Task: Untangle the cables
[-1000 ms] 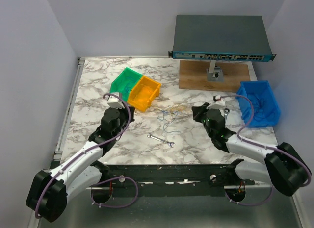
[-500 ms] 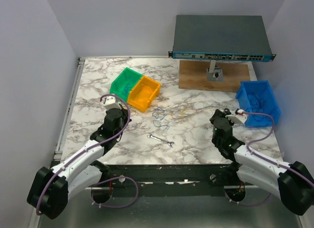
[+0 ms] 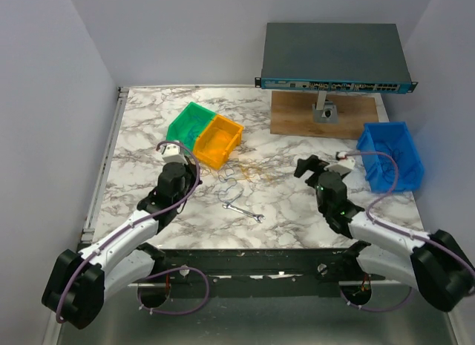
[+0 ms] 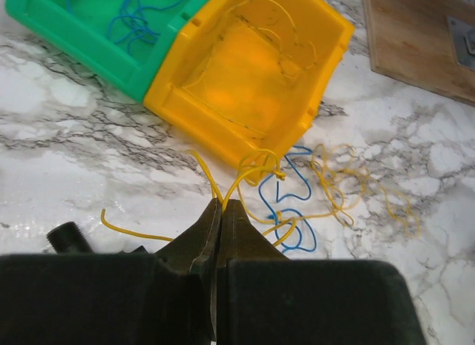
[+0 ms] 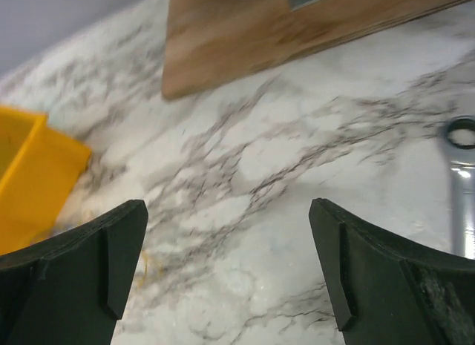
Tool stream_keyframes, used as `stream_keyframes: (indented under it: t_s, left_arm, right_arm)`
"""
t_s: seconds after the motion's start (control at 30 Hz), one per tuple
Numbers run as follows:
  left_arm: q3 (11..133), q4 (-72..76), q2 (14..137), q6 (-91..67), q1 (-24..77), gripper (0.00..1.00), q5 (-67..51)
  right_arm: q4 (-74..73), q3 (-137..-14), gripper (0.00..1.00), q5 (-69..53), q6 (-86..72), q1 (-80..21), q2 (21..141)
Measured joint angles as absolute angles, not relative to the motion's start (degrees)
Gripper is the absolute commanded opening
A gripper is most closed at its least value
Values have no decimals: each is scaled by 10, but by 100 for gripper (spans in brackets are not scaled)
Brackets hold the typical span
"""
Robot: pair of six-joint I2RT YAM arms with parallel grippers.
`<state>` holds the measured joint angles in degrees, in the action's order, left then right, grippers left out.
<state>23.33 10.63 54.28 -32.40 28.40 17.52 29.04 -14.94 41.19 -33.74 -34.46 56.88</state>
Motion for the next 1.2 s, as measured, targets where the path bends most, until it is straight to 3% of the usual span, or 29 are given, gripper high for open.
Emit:
stream_keyframes:
  t_s: [0.23, 0.4, 0.67, 0.93, 1.0, 1.13, 1.2]
  left_arm:
    - [234, 124, 562, -308, 284, 0, 118]
    - [234, 130, 562, -305, 284, 0, 105]
    - [234, 140, 562, -302, 284, 0, 89]
    - [234, 141, 556, -300, 284, 0, 82]
    - [234, 141, 553, -300, 284, 0, 82]
    - [234, 141, 551, -299, 284, 0, 82]
    - [234, 141, 551, -299, 284, 0, 82]
  right_arm:
    - [295, -268, 100, 206, -266, -347, 763]
    - [289, -316, 100, 130, -242, -368, 846]
    - [264, -400, 100, 116, -225, -392, 961]
    - [220, -493, 97, 221, -223, -438, 1055]
    - [200, -513, 82, 248, -224, -444, 1068]
    - [154, -554, 20, 317, -233, -450, 1094]
    - [137, -561, 2, 348, -243, -450, 1096]
